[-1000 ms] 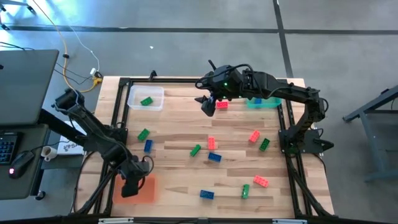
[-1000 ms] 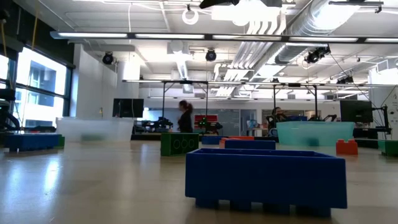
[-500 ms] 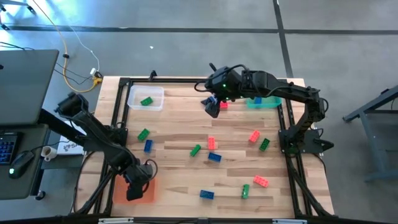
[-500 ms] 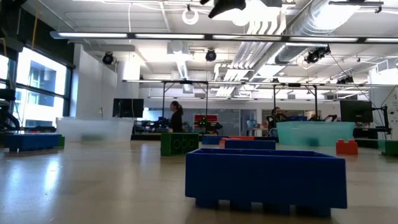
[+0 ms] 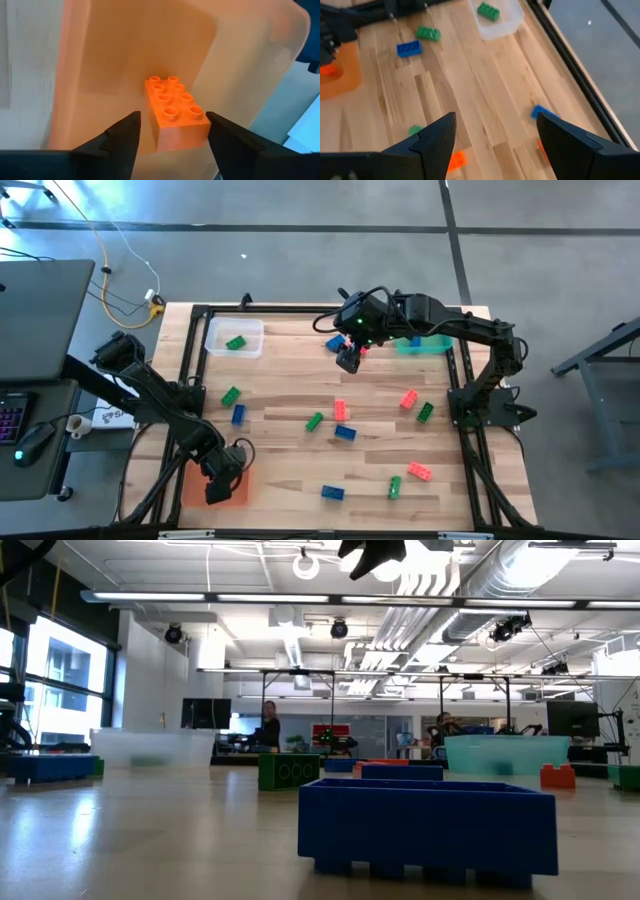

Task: Sort & place blocks by color
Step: Put the orange game piece into the orange bin

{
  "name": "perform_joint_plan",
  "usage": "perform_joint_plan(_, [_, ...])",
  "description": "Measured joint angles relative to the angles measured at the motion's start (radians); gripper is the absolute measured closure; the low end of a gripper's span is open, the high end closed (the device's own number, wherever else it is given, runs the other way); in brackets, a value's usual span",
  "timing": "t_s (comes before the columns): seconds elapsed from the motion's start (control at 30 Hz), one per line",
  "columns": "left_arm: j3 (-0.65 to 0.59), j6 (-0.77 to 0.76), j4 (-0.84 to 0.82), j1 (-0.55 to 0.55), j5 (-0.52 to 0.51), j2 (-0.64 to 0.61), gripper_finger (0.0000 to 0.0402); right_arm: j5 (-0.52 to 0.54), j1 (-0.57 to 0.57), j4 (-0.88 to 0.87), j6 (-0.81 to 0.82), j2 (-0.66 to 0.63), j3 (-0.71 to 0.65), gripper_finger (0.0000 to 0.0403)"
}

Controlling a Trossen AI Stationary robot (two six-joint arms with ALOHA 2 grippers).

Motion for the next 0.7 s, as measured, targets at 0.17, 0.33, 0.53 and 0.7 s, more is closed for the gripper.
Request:
perform_joint_plan(0.17, [0.0, -0.026, 0.021, 0.006, 0.03, 0.0, 0.0169, 0.0, 0.0, -0.01, 0.0, 0.0, 0.0, 0.0137])
perform_joint_plan(0.33, [0.001, -0.036, 0.08, 0.014, 0.04, -0.013, 0.0169, 0.0, 0.0, -0.013, -0.005, 0.0, 0.0, 0.0137])
perform_joint_plan(0.53, [0.047, -0.043, 0.085, 0.014, -0.055, -0.06, 0.017, 0.0, 0.0, -0.023, -0.008, 0.0, 0.0, 0.0137])
perform_joint_plan(0.7, [0.076, -0.058, 0.076, 0.015, -0.079, -0.085, 0.017, 0.0, 0.0, -0.047, -0.008, 0.0, 0.0, 0.0137])
